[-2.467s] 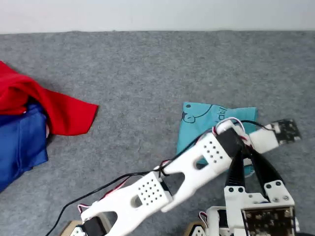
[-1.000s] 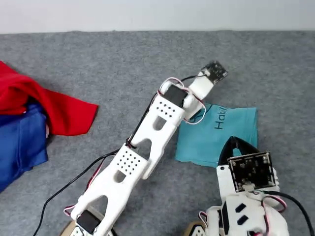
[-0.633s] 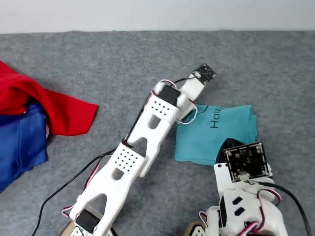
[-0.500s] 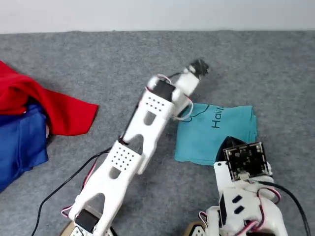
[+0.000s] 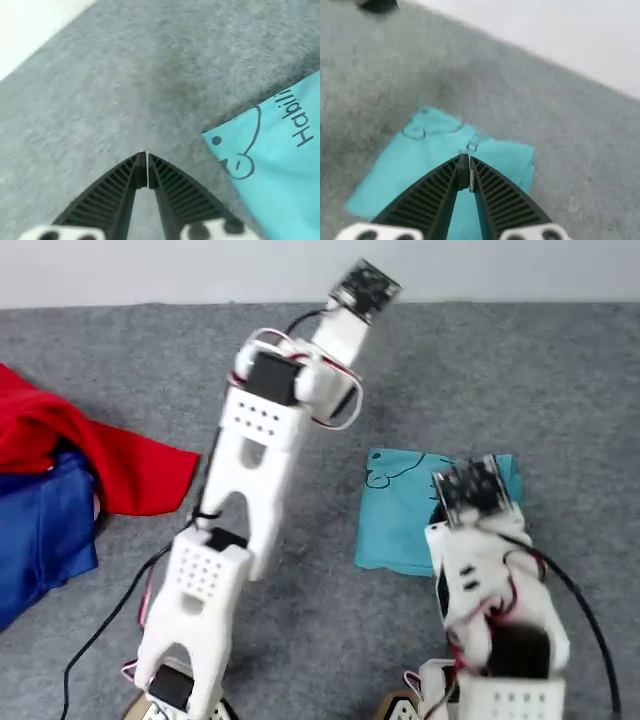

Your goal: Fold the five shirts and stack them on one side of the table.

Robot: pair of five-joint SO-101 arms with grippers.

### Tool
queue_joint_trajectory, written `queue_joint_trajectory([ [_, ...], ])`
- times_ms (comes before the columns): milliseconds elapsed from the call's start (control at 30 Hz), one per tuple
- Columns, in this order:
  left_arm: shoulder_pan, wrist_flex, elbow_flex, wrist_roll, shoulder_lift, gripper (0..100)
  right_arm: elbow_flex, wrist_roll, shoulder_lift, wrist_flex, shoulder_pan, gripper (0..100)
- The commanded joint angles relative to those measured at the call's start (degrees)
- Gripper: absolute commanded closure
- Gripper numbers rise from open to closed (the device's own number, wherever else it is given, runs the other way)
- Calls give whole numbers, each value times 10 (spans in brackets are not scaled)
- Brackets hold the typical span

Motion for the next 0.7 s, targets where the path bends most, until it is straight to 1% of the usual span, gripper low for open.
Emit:
queue_joint_trajectory([
  [0,-30,13,72,-4,-132,985,-5,17,69,-15,42,986],
  [133,-68,13,193,-4,-251,985,-4,18,127,-10,110,985],
  [267,-110,12,316,-4,-367,985,11,23,176,7,145,984],
  [367,-139,12,402,-4,-445,985,61,66,205,-2,172,984],
  [467,-165,11,473,-5,-508,985,118,98,218,-29,218,985],
  [567,-187,11,528,-5,-556,985,161,126,217,-67,269,984],
  [667,-196,11,567,-5,-590,985,166,142,217,-66,294,984],
])
